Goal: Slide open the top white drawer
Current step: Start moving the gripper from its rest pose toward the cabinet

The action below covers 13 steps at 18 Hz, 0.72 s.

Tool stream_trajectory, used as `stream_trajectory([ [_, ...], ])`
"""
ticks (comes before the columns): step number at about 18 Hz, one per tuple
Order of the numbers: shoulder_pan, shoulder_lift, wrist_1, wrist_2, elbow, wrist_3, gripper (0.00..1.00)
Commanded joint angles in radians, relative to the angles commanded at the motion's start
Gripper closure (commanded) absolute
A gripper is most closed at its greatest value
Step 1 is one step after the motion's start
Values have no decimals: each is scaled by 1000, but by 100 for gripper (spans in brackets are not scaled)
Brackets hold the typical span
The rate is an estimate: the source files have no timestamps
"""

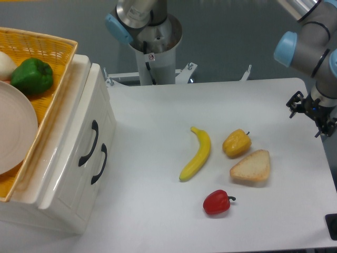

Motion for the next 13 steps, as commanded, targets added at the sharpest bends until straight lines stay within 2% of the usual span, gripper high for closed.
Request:
stream_trajectory([
  [4,-2,2,-2,-2,-2,-30,0],
  [7,-31,5,0,-2,-2,-87,0],
  [9,-43,6,0,0,-3,-78,0],
  [13,3,58,32,-26,-84,-71,0],
])
